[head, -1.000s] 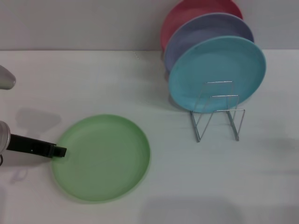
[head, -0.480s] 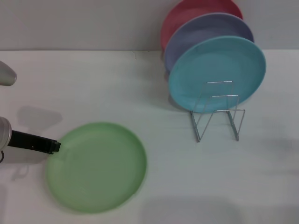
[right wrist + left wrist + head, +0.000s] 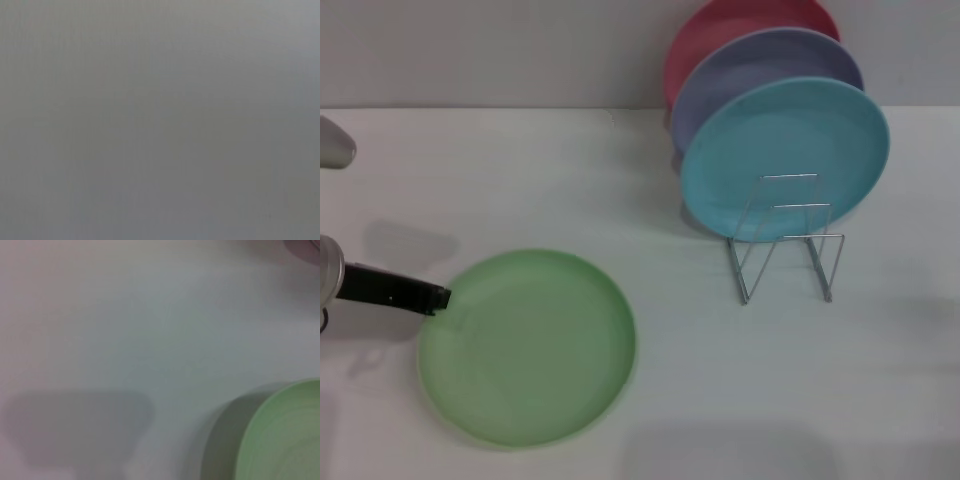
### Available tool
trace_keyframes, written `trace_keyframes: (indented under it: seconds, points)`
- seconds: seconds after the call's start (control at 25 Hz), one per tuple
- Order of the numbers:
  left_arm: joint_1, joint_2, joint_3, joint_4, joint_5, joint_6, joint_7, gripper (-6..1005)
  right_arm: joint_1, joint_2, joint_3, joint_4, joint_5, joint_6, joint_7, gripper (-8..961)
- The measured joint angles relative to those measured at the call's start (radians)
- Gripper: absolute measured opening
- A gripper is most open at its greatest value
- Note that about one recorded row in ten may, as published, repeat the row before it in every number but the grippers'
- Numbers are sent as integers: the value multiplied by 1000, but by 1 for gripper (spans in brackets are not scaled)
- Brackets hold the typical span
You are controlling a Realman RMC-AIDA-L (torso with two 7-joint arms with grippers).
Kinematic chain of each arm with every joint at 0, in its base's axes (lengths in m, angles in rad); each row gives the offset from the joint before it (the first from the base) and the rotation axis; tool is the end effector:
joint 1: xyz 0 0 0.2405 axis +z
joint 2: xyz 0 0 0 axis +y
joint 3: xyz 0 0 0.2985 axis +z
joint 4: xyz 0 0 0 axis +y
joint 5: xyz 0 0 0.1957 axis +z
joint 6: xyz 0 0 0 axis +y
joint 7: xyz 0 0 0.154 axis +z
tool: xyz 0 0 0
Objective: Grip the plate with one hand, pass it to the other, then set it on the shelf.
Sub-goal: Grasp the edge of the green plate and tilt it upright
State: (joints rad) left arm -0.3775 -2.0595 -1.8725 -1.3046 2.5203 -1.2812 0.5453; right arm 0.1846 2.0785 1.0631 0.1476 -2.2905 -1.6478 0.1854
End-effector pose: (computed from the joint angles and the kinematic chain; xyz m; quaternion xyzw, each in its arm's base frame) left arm -0.3022 0.3524 -0.0036 -0.8430 -0.4575 0.0705 0.2739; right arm 0.3878 0.2426 0.0484 -0.5288 0.1668 0.3785 0.7412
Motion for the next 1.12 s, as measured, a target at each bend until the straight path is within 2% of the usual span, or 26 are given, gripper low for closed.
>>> trace_keyframes:
  seconds: [0.52,0.72,0.84,0.92,0.96,1.04,1.12]
  points:
    - [-3,1,-49,-133,-9,-16,19,37,27,2,-14,11,-28,-111,-7,773]
    - [-9,1,-97,-205,-11,-17,31,40,58,-3,-15,61,-80,-169,-7,773]
    - [-15,1,-125,-250,-14,-5,42,42,109,-11,-4,113,-173,-183,-7,773]
    - [-19,0,-134,-262,-15,2,47,44,158,-21,0,149,-222,-150,-7,773]
    - [-21,-1,-143,-282,-28,30,57,44,200,-29,1,187,-259,-88,-7,773]
    - [-19,-1,-143,-293,-40,58,65,45,237,-35,1,231,-298,-7,-7,773]
    - [-17,-1,-143,-302,-48,85,71,47,285,-46,3,318,-368,143,-8,773]
